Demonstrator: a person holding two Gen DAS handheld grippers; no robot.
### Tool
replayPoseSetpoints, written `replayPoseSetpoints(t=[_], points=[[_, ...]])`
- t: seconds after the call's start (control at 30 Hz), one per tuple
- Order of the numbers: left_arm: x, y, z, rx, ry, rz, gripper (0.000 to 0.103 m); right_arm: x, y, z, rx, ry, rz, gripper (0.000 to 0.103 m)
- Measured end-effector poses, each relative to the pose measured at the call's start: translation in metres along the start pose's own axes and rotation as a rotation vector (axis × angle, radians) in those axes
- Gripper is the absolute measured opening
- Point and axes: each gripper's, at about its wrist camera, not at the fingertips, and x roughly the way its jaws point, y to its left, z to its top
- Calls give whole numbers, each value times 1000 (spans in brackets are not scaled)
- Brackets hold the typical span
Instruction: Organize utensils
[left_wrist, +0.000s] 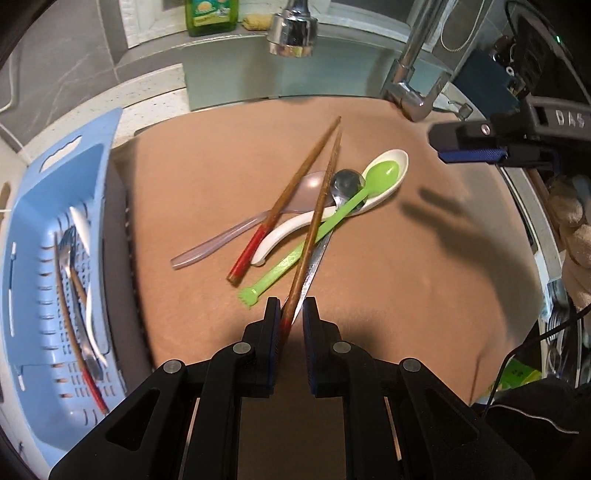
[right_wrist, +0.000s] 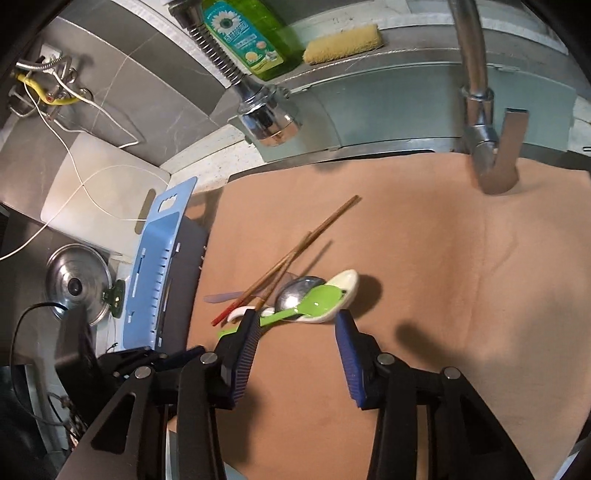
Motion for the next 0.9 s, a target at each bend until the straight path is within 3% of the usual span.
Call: replayPoseSetpoints(t=[0.17,0.33,0.57,0.6,0.63,0.7,0.9], points=[[4,7,11,-32,-16,-22,11,20,5,12,37,42,44,25],[10,18,25,-45,-23,-7,11,44,10,18,71,88,69,23],[17,24,39,0,-6,35,11,57,19,26,100,78,90,23],[19,22,41,14,-2,50,14,58,20,27,91,82,76,23],[20,21,43,22,3,58,26,58,23,27,77,82,47,23],[23,20,45,42,5,71,37,60,26,28,65,88,20,23],[30,17,48,90,18,90,36,73,26,27,64,128,-34,23]])
